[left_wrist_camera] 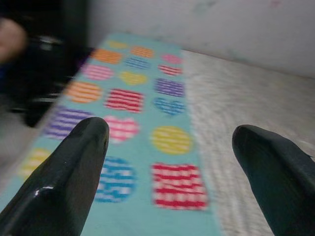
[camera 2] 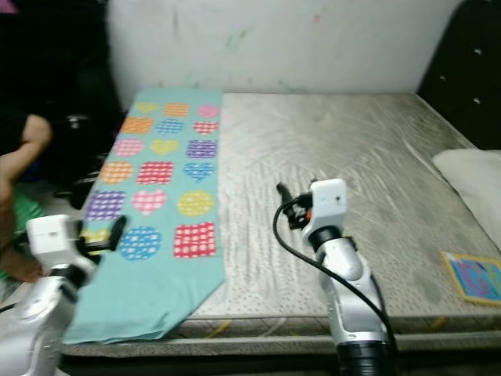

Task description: Clean up the room

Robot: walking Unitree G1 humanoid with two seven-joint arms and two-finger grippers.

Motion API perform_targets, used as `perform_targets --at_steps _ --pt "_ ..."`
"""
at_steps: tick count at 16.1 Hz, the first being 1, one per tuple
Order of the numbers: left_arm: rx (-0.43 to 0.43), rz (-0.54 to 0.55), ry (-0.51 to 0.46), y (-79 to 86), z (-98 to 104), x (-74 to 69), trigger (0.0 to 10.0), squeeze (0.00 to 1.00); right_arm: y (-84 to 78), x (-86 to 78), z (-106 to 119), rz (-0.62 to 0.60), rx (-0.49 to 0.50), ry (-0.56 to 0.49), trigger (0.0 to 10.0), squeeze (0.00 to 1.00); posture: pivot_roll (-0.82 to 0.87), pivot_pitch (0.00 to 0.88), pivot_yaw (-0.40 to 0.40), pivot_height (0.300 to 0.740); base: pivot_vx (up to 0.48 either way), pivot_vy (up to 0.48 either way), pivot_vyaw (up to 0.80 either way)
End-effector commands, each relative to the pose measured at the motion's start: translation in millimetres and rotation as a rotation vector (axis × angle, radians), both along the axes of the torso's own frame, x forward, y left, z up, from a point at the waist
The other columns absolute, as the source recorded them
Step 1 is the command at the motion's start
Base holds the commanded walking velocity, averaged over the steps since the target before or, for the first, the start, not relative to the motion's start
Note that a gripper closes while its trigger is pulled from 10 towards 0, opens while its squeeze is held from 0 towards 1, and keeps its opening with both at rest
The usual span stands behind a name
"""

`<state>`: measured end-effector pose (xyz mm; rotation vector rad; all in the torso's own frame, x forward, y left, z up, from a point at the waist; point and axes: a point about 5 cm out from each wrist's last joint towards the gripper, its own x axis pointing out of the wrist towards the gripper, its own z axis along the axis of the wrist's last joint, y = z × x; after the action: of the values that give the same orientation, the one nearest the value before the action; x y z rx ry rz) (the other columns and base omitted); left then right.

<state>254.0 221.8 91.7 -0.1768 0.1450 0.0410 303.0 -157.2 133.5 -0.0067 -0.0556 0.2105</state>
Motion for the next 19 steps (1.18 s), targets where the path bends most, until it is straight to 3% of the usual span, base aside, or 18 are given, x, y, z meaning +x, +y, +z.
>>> perform_targets --at_steps 1,4,8,15,19 --pt "0.006 -0.010 0.000 -2.1 -2 1.3 10.0 0.00 -9.4 -0.1 8 -0.012 0.027 -0.013 10.0 0.00 -0.17 0.000 0.013 0.740 0.000 0.000 0.00" --pt "0.086 0.004 -0.002 11.1 -7 -6.9 10.0 0.00 -21.9 -7.7 1 0.003 -0.018 0.021 10.0 0.00 -0.16 0.000 -0.002 0.740 0.000 0.000 0.00" --pt "0.139 0.059 -0.036 25.4 -6 -10.9 10.0 0.00 -9.2 -6.4 -3 0.087 -0.064 0.051 10.0 0.00 -0.13 0.000 -0.031 0.740 0.000 0.000 0.00" --pt "0.132 0.156 -0.087 15.1 -9 -33.4 10.0 0.00 -0.4 18.9 -3 0.181 -0.186 0.080 10.0 0.00 -0.03 0.000 -0.190 0.740 0.000 0.000 0.00" --pt "0.143 0.178 -0.094 17.2 -9 -32.5 10.0 0.00 13.5 24.0 -5 0.228 -0.202 0.080 10.0 0.00 -0.05 0.000 -0.173 0.740 0.000 0.000 0.00"
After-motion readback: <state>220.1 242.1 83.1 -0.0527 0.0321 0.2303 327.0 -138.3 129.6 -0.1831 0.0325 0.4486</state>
